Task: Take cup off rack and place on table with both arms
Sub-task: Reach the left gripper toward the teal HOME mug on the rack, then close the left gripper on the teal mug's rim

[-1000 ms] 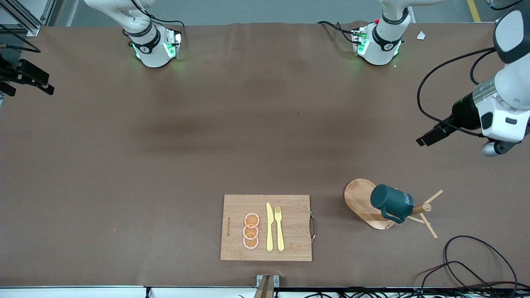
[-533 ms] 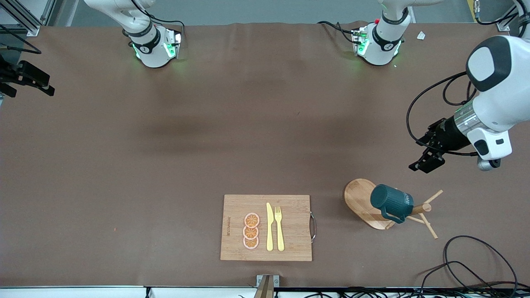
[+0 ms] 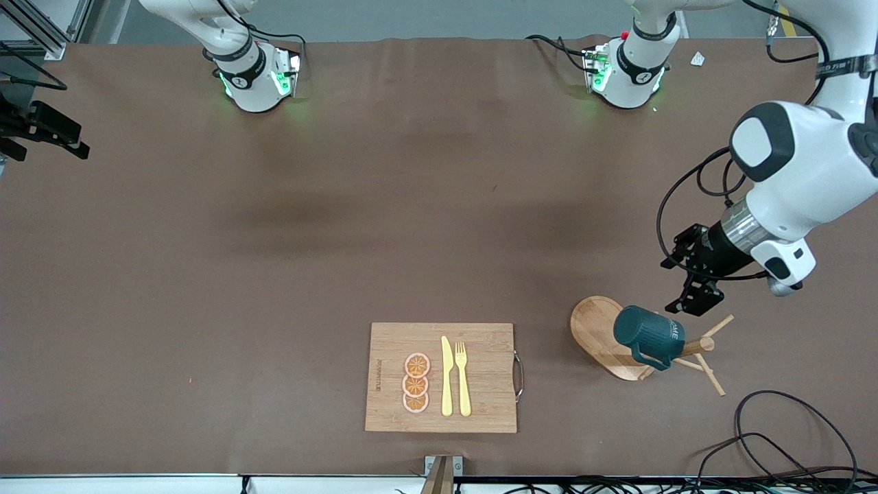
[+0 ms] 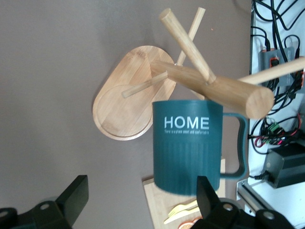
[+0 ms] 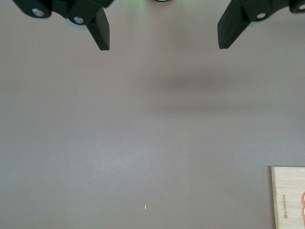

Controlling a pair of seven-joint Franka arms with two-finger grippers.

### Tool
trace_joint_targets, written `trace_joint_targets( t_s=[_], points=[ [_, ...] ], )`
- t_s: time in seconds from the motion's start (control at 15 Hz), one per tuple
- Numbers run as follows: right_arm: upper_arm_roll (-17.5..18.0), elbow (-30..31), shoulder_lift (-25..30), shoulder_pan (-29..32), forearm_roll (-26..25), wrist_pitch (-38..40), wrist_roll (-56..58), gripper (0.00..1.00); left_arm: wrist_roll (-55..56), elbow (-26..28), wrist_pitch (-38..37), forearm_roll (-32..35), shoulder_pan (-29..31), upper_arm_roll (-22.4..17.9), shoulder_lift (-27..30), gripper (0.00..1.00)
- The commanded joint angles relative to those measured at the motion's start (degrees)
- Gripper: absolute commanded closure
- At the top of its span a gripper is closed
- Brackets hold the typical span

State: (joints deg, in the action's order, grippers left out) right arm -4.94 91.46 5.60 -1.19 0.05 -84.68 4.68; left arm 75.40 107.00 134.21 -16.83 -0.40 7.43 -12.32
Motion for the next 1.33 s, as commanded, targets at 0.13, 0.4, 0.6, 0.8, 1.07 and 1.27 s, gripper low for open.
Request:
trace_joint_targets(
  t_s=[0.13, 0.4, 0.6, 0.8, 1.07, 1.27],
  points=[
    [0.5, 1.8, 1.5, 0.7, -0.6, -0.3, 0.3, 0.0, 0.6, -2.3, 2.4, -0.7, -0.2, 0.2, -2.5, 0.0],
    [0.5, 1.8, 1.5, 0.7, -0.6, -0.3, 0.3, 0.0, 0.4, -5.9, 2.9, -0.7, -0.4, 0.4, -5.0, 0.0],
    [0.5, 1.9, 1.5, 0.7, -0.6, -0.3, 0.3, 0.0, 0.0, -8.2, 2.9, -0.2, -0.4, 0.4, -7.4, 0.0],
    [0.5, 1.9, 1.5, 0.7, -0.6, -0.3, 0.3, 0.0, -0.3, -9.2, 2.9, -0.2, -0.4, 0.5, -9.6, 0.0],
    [0.5, 1.9, 1.5, 0.7, -0.6, -0.3, 0.3, 0.0, -0.3, -11.0, 2.9, -0.5, -0.4, 0.5, -11.1, 0.0],
    [0.5, 1.9, 1.5, 0.7, -0.6, -0.2, 0.3, 0.0, -0.3, -11.7, 2.9, -0.6, -0.4, 0.9, -12.5, 0.0]
  ],
)
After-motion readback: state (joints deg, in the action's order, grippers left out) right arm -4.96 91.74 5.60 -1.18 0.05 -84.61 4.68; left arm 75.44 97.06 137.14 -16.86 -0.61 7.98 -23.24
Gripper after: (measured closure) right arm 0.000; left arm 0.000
